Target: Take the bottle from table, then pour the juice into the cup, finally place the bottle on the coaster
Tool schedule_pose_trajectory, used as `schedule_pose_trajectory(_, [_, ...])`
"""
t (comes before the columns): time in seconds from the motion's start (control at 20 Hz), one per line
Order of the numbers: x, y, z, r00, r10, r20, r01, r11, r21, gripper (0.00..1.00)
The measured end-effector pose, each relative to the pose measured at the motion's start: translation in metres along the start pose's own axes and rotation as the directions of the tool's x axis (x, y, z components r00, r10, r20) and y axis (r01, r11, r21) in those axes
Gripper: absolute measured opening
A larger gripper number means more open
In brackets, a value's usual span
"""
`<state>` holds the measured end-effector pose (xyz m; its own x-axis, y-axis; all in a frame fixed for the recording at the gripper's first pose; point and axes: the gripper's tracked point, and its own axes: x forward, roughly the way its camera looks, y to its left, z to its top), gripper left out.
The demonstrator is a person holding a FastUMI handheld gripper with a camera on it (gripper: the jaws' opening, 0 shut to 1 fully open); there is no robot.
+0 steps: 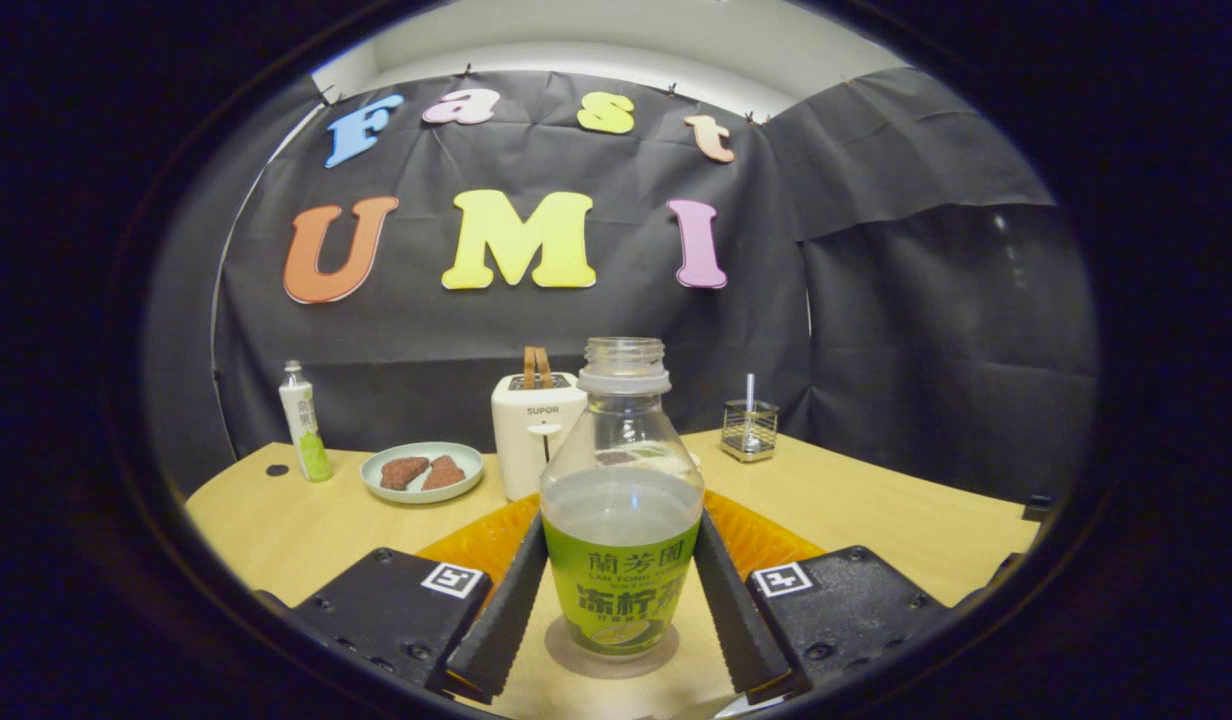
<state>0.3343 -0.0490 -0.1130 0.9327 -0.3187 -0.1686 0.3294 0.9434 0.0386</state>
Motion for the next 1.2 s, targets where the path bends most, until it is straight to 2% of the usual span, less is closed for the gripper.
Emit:
schedule_pose_trajectory(0.1, [0.003, 0.002, -0.007, 1.000, 0.000, -0.018, 0.000, 1.000, -0.021, 0.83])
schedule_pose_trajectory(0.25, [0.001, 0.015, -0.008, 0.998, 0.053, -0.025, -0.055, 0.997, -0.062, 0.85])
schedule_pose_trajectory(0.5, [0.000, 0.017, -0.008, 0.999, 0.048, -0.010, -0.049, 0.990, -0.133, 0.98])
schedule_pose_trajectory(0.95, [-0.016, 0.005, 0.003, 1.000, 0.008, -0.014, -0.010, 0.992, -0.129, 0.98])
schedule_pose_trajectory(1.2, [-0.041, 0.000, 0.022, 1.000, -0.002, 0.015, 0.004, 0.992, -0.123, 0.99])
